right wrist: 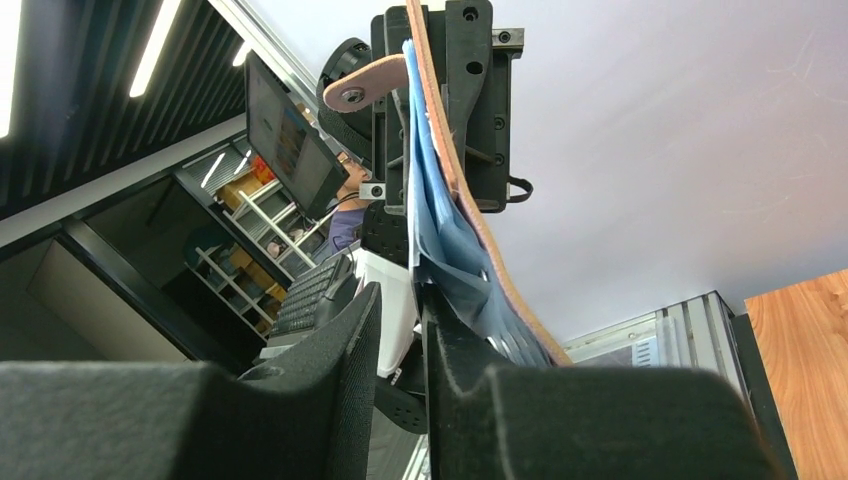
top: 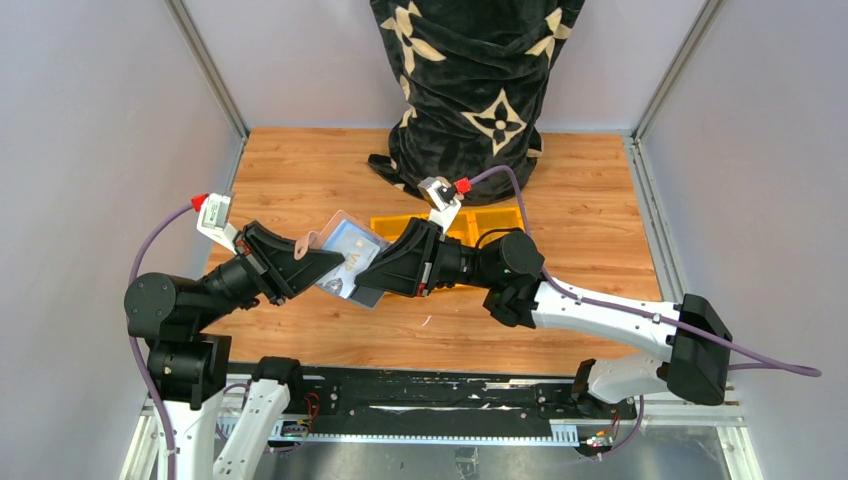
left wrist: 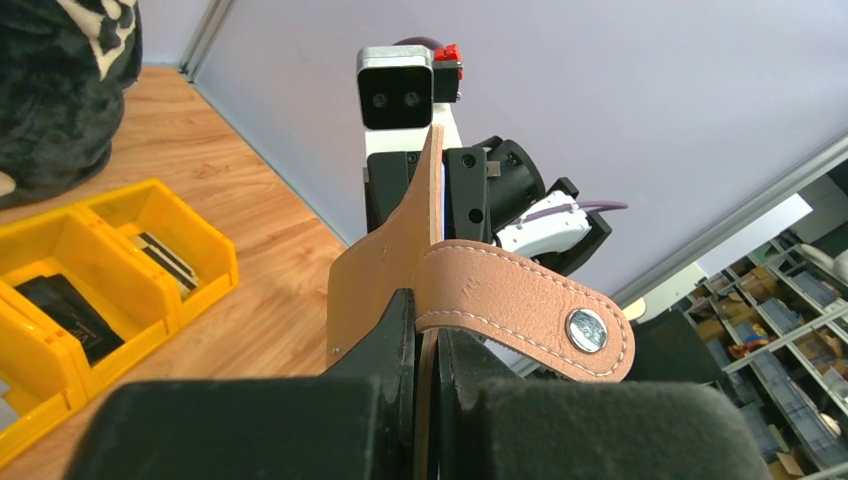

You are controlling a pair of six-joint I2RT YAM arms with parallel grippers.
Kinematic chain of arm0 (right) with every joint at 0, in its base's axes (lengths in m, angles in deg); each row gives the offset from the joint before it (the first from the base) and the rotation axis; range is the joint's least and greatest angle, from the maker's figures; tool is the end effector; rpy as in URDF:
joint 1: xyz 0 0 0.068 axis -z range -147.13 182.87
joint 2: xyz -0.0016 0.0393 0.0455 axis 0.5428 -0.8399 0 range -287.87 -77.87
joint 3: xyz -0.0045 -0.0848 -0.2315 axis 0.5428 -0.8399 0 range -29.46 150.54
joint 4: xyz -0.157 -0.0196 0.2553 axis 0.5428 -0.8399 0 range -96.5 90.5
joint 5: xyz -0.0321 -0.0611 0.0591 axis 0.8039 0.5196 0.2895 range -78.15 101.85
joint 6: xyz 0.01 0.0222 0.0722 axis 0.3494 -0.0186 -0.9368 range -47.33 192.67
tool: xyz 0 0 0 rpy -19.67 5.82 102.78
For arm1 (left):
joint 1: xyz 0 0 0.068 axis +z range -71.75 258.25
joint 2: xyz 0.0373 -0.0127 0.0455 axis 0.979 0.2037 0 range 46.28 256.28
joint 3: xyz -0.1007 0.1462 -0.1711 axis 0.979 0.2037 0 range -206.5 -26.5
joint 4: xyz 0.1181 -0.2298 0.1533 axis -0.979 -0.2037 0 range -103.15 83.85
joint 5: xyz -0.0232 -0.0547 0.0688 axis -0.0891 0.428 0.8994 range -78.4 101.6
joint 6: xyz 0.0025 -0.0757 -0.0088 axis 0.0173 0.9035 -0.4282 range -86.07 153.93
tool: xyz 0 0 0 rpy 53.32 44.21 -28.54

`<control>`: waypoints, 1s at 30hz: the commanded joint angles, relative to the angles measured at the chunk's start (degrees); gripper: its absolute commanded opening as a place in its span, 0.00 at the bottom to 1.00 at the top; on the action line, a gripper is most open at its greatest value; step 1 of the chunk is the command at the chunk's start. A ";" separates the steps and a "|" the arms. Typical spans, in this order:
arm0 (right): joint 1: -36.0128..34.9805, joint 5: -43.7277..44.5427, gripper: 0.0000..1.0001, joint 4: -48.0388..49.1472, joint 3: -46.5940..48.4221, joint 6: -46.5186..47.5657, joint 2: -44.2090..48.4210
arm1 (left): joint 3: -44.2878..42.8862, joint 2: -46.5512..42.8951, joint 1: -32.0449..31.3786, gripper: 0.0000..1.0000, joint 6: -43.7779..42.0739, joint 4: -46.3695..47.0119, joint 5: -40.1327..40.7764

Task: Take the credit cards out of the card holder
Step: Remove the credit card from the card holder.

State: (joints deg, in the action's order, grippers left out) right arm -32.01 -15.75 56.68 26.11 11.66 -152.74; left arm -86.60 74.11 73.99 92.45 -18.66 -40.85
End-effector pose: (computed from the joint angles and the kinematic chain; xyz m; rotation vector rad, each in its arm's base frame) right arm 0.1229 0.3324 0.3828 -0.6049 1.1329 2.1822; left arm 0.1232 -0.0604 0.4659 0.2091 1.5136 -1.4529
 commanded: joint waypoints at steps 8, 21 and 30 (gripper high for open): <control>-0.95 -0.63 0.01 7.90 -0.96 0.08 1.48 | -2.13 -0.11 0.12 0.00 -0.39 0.13 -0.27; -1.78 -0.55 0.00 6.70 -4.71 2.69 4.35 | -4.30 0.90 0.14 0.00 0.28 0.77 -0.11; -2.35 -1.09 0.31 6.53 -0.26 2.20 1.42 | -4.15 0.82 0.12 0.00 -0.05 0.61 -0.45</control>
State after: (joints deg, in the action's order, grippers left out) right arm -33.36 -15.64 60.48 22.75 13.71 -150.29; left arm -89.77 74.53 73.99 92.56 -19.16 -41.75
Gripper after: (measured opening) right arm 0.266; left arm 0.051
